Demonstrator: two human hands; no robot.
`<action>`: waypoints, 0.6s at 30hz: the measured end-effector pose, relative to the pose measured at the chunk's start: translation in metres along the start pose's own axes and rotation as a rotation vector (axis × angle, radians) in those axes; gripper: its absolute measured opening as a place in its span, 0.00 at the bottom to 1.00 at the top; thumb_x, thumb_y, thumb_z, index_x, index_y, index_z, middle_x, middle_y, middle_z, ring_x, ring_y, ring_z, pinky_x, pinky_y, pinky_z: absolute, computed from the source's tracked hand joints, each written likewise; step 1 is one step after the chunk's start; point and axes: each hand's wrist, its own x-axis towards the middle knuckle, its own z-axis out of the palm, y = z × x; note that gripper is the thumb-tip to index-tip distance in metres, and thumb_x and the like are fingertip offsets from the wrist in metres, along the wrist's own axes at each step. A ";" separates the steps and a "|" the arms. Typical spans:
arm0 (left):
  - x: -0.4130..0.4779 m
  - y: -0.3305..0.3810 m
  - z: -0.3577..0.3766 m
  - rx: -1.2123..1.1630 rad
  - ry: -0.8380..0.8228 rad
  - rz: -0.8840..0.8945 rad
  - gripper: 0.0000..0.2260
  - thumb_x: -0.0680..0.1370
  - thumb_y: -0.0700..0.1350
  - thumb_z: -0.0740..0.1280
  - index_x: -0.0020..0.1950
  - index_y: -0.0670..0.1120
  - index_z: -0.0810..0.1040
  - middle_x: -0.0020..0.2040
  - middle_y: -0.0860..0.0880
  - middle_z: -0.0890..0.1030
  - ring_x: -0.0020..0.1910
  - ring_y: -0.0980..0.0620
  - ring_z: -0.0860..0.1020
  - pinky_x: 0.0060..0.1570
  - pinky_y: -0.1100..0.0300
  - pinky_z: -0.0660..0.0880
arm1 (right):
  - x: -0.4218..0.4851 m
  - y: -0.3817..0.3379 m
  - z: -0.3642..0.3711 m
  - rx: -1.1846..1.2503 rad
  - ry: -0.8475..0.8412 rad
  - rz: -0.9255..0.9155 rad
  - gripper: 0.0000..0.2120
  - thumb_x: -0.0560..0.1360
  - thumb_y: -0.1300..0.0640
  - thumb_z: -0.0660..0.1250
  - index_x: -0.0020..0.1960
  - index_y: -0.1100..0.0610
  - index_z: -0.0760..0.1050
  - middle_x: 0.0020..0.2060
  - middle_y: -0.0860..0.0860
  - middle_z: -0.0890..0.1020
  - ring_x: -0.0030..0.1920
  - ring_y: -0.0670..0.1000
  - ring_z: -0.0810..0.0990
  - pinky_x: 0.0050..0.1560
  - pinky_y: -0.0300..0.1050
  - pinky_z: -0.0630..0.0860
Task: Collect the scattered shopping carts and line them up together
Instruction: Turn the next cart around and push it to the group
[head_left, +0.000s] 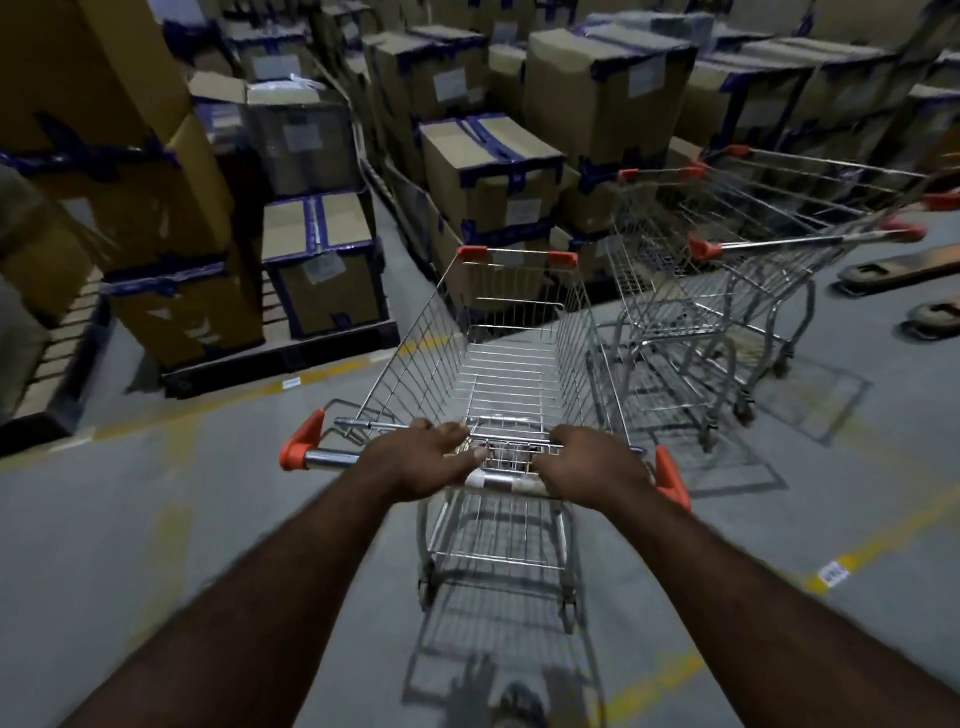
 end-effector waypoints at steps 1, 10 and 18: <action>0.014 -0.001 -0.003 -0.003 0.008 -0.003 0.45 0.68 0.79 0.39 0.80 0.59 0.58 0.80 0.53 0.61 0.78 0.48 0.59 0.70 0.40 0.64 | 0.014 0.001 -0.006 -0.001 -0.006 -0.010 0.30 0.70 0.35 0.57 0.64 0.51 0.78 0.60 0.55 0.83 0.60 0.59 0.80 0.61 0.51 0.76; 0.104 -0.001 -0.040 0.001 0.038 -0.039 0.34 0.79 0.71 0.48 0.80 0.55 0.60 0.80 0.51 0.63 0.77 0.46 0.62 0.68 0.45 0.66 | 0.124 -0.001 -0.044 -0.031 -0.032 -0.028 0.27 0.74 0.39 0.61 0.70 0.48 0.75 0.64 0.54 0.81 0.63 0.59 0.79 0.61 0.51 0.76; 0.186 -0.056 -0.075 0.021 0.066 -0.026 0.36 0.76 0.75 0.47 0.79 0.57 0.62 0.78 0.50 0.65 0.76 0.46 0.64 0.67 0.44 0.68 | 0.203 -0.044 -0.056 -0.023 -0.003 -0.007 0.25 0.79 0.41 0.60 0.73 0.49 0.72 0.67 0.55 0.80 0.56 0.60 0.83 0.58 0.49 0.78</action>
